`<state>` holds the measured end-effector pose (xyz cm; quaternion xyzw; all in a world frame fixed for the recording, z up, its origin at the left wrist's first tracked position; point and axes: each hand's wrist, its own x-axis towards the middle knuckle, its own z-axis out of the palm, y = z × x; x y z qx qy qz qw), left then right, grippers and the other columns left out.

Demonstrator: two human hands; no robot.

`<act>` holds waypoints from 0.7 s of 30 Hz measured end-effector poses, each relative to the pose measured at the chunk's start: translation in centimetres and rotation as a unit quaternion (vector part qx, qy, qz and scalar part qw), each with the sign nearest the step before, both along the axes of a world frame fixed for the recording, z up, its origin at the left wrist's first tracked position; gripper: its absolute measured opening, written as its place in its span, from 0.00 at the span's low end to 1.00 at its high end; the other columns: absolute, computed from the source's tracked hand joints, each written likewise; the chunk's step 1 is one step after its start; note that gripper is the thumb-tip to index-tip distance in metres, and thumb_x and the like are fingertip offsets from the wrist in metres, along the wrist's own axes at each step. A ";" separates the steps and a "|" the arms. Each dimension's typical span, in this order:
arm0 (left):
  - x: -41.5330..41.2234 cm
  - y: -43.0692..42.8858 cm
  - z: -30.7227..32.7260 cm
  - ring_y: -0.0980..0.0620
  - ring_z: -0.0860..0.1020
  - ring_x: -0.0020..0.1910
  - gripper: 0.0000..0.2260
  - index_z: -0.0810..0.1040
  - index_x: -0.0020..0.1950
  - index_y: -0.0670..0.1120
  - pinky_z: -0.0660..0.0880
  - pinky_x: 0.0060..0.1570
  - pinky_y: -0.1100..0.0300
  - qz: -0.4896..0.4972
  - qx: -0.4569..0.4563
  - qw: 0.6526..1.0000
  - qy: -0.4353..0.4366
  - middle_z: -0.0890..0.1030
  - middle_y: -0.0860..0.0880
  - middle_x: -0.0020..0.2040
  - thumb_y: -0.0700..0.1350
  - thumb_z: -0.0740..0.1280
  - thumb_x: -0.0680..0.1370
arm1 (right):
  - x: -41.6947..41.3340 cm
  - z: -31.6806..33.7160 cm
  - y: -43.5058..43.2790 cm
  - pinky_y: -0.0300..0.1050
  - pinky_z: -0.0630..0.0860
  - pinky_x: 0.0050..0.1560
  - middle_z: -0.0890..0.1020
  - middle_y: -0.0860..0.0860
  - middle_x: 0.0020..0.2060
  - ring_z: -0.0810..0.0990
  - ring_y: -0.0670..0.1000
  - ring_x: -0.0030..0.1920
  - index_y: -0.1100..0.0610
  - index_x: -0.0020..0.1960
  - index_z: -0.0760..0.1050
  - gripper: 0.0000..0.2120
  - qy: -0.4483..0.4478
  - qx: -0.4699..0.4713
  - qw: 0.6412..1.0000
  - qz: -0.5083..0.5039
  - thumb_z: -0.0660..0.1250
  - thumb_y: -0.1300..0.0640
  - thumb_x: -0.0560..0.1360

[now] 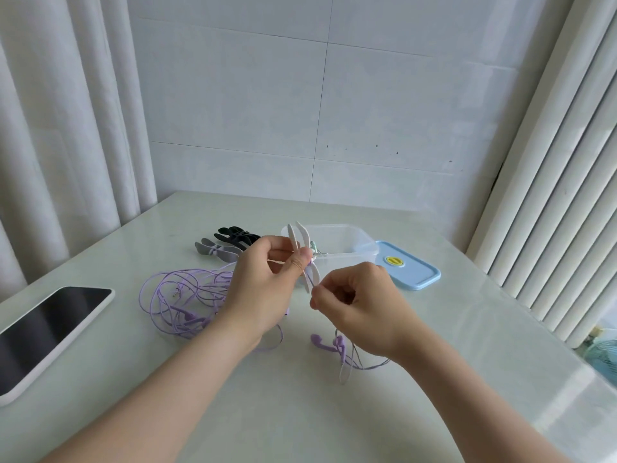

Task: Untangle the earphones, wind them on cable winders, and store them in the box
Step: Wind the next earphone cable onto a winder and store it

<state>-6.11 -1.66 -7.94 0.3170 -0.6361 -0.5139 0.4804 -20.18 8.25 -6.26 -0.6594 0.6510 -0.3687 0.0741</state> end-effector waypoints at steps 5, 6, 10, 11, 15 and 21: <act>0.3 0.0 0.4 0.57 0.83 0.48 0.07 0.83 0.57 0.54 0.72 0.36 0.69 -0.117 -0.053 0.988 -0.085 0.86 0.53 0.51 0.54 0.71 0.81 | 0.0 0.9 0.2 0.41 0.58 0.29 0.66 0.53 0.27 0.60 0.50 0.27 0.57 0.34 0.80 0.17 -0.253 -0.048 0.966 -0.038 0.66 0.57 0.81; 0.5 0.2 0.5 0.58 0.83 0.49 0.08 0.83 0.59 0.53 0.72 0.36 0.71 -0.142 -0.047 0.985 -0.080 0.87 0.53 0.51 0.53 0.70 0.82 | 0.0 1.0 0.2 0.42 0.58 0.29 0.66 0.52 0.27 0.60 0.51 0.28 0.56 0.33 0.79 0.18 -0.301 -0.056 0.951 -0.046 0.66 0.57 0.81; 0.8 0.3 0.7 0.60 0.82 0.47 0.08 0.85 0.59 0.50 0.72 0.36 0.73 -0.188 -0.037 0.980 -0.061 0.88 0.51 0.50 0.49 0.71 0.81 | 0.0 1.7 0.1 0.42 0.58 0.28 0.65 0.48 0.25 0.59 0.50 0.25 0.57 0.37 0.78 0.17 -0.410 -0.060 0.908 -0.059 0.67 0.53 0.83; 0.8 0.2 0.8 0.59 0.83 0.48 0.08 0.85 0.58 0.50 0.72 0.37 0.73 -0.194 -0.037 0.978 -0.063 0.88 0.51 0.51 0.48 0.73 0.80 | -0.1 1.8 0.1 0.42 0.59 0.27 0.64 0.47 0.25 0.59 0.49 0.25 0.58 0.39 0.78 0.16 -0.427 -0.057 0.901 -0.057 0.67 0.52 0.83; 0.8 0.1 0.6 0.49 0.85 0.54 0.06 0.86 0.55 0.53 0.79 0.52 0.61 -0.201 -0.070 0.972 -0.102 0.87 0.53 0.53 0.46 0.75 0.79 | -0.6 2.0 0.1 0.39 0.60 0.25 0.62 0.46 0.27 0.58 0.48 0.26 0.59 0.45 0.77 0.13 -0.506 -0.047 0.860 -0.044 0.67 0.52 0.84; 0.7 0.1 0.4 0.52 0.86 0.55 0.08 0.85 0.58 0.46 0.81 0.56 0.59 -0.212 -0.073 0.971 -0.084 0.88 0.50 0.53 0.40 0.74 0.79 | -1.3 1.1 -0.4 0.40 0.60 0.25 0.65 0.46 0.28 0.59 0.49 0.26 0.56 0.46 0.80 0.13 -0.418 -0.053 0.902 -0.095 0.65 0.51 0.85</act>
